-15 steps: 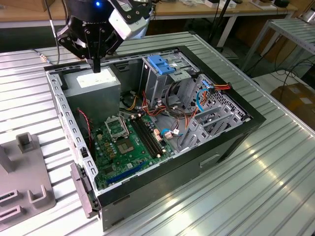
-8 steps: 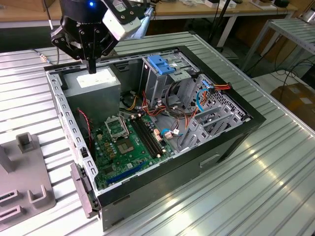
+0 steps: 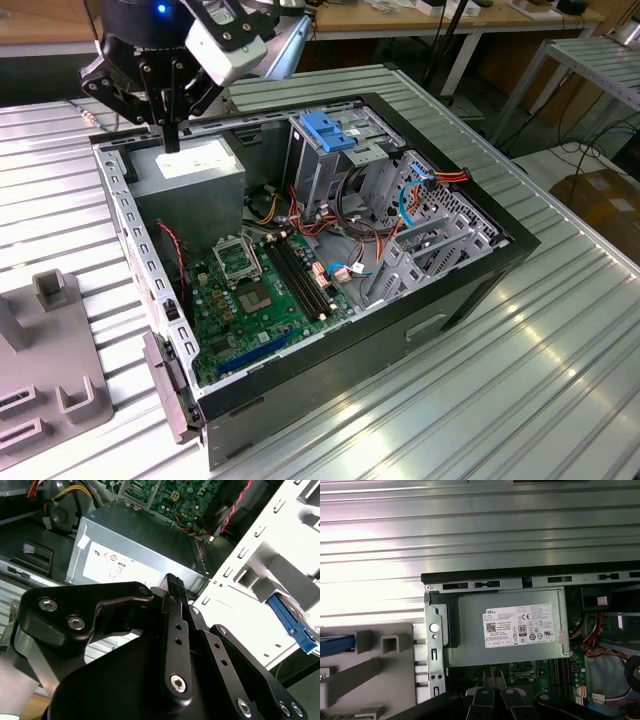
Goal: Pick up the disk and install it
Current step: 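Reach for the disk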
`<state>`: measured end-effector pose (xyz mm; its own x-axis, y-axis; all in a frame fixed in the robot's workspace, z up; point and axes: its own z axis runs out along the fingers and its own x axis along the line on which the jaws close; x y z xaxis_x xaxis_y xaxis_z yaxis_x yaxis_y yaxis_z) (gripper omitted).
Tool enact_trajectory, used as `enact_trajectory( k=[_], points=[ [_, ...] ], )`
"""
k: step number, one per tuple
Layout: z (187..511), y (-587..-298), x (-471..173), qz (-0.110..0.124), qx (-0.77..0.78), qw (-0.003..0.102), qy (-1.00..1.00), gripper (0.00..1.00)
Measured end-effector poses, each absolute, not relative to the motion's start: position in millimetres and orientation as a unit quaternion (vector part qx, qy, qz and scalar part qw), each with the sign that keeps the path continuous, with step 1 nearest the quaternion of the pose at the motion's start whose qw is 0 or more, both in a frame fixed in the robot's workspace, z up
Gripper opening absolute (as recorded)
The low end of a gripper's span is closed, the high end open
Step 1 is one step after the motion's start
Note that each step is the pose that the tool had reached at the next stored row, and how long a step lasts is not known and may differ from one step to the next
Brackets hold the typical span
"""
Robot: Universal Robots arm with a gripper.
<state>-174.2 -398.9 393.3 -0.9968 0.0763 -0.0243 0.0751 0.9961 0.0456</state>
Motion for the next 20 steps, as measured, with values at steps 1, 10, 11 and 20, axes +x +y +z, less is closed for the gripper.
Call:
enact_trajectory(
  k=[1, 10, 11, 20],
  points=[
    [393, -399, -179, 0.022, 0.038, 0.013, 0.999, 0.1],
    [393, -399, -190, 0.022, 0.038, 0.013, 0.999, 0.1],
    [393, -399, -190, 0.022, 0.038, 0.013, 0.999, 0.1],
    [393, -399, -210, 0.022, 0.038, 0.013, 0.999, 0.1]
  ],
)
